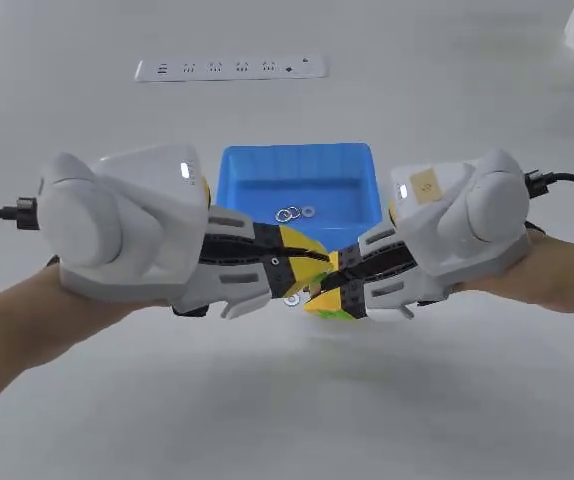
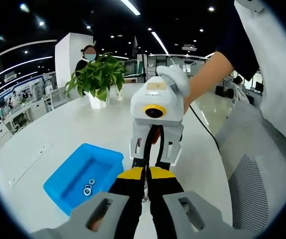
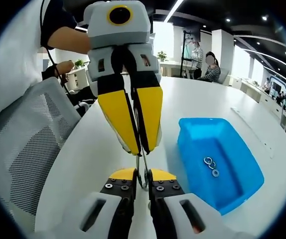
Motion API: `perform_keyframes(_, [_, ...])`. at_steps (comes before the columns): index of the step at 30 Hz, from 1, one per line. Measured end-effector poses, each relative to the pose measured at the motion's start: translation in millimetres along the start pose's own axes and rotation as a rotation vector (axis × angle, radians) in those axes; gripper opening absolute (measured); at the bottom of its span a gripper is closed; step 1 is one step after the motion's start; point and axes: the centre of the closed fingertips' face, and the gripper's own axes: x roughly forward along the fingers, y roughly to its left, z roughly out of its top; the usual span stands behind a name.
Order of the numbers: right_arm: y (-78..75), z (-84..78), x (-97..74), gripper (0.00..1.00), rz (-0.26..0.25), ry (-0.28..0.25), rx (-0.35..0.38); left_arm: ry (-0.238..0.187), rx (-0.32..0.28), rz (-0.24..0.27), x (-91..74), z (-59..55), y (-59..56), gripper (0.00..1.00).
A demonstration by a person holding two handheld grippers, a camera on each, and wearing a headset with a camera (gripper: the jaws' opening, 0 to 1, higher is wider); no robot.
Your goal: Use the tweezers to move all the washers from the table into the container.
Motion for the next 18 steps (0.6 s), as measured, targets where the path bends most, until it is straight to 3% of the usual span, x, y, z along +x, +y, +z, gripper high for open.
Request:
perform_keyframes(3, [-0.1,0.1,-0.2,0.1,-0.007,-0.003,0.0,0.006,-0.015,-0.002,0.1,-1.2,-1.5,0.07])
perform_keyframes(5, [-1.1,0.3,-0.3,0.1,-0.016,-0.004,0.003,0.001,-0.049,-0.024,0.7,-0.7,-6.1,0.15])
perform_keyframes(18, [-0.2,-0.9,-1.2,0.09,-0.025,-0.005,0.005,0.011,-0.075,-0.008,-7.9,-5.5,-3.5,0.28])
